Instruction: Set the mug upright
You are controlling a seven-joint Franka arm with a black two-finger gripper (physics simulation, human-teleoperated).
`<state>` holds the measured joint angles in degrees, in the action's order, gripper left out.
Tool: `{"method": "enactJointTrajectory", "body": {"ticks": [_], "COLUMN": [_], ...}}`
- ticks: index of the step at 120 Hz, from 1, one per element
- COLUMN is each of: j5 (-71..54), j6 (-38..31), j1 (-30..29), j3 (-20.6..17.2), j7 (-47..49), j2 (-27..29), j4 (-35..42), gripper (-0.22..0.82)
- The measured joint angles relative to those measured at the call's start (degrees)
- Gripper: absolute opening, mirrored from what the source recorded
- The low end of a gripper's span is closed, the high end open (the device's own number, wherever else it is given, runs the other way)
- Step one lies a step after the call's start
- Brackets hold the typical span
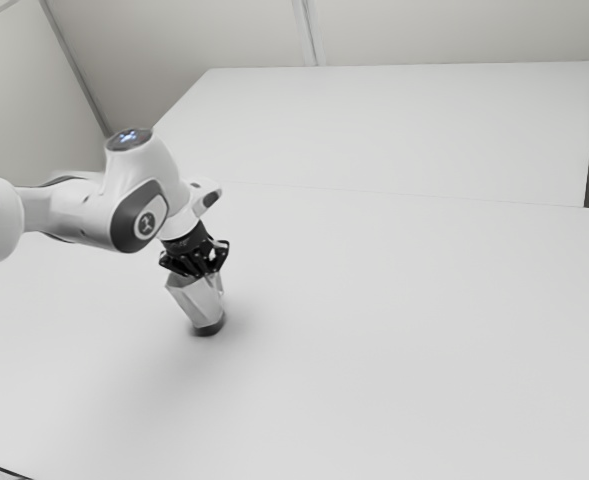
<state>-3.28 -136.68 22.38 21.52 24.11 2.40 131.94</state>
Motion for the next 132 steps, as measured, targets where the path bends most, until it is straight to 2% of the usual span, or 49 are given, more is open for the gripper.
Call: {"method": "enactJointTrajectory", "body": {"ticks": [40,61,77,100,132], "j5": [0.2,0.1,0.4,0.6,0.7], "j6": [-3.4,-2.9,-1.9,0.0,5.9], "j1": [0.9,1.3,1.6,2.0,1.3], "j3": [0.0,0.0,0.0,0.0,0.0], "j7": [2.6,2.9,3.0,2.9,1.8], "j2": [-2.6,-3.0,-2.8,-2.1,-0.2], "j4": [-0.4,-1.8,-2.3,-3.4,-7.6], "gripper": [-0.18,0.21,0.40,0.52,0.58]}}
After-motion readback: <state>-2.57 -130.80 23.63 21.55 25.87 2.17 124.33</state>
